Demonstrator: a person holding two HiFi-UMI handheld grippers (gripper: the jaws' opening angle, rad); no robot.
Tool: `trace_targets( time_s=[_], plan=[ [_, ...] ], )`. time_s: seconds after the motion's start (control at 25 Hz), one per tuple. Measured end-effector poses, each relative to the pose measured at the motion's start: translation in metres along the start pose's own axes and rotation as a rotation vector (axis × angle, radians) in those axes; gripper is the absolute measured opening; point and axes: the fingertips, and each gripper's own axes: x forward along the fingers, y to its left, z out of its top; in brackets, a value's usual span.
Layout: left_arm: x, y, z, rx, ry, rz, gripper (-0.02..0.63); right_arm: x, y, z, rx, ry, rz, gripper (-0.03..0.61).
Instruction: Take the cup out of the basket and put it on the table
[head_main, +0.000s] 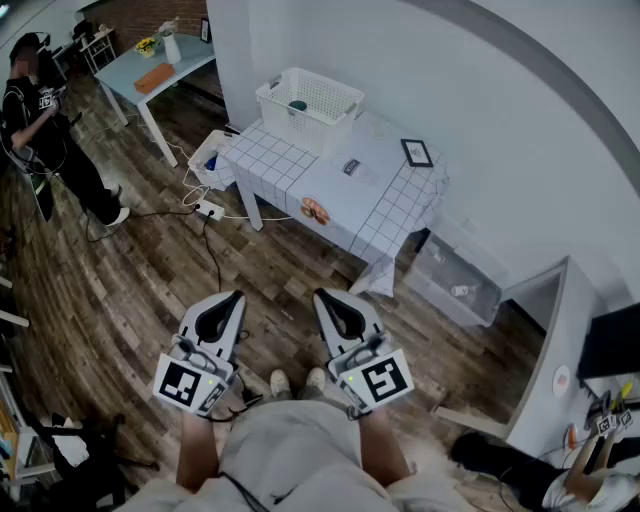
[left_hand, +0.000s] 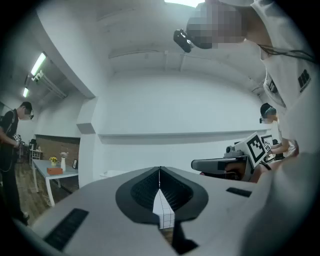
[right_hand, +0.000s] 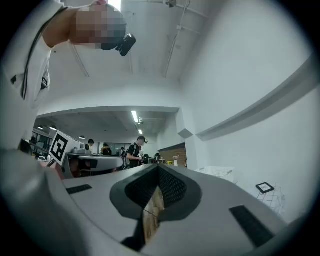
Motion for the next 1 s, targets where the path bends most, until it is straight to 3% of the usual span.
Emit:
trace_targets(
  time_s=[0.56,1.0],
  plan=[
    [0.01,-0.002,-0.01,-0.006,0.023,0.018,0.009,-0.008,-0.017,-0.016,-0.002,0.039,0.013,0.012],
    [0.049,-0.013,-0.009,-0.003,0.027,0.047,0.009,-0.005,-0.054,0.002,0.017,-0.008,0.031,0.012]
  ],
)
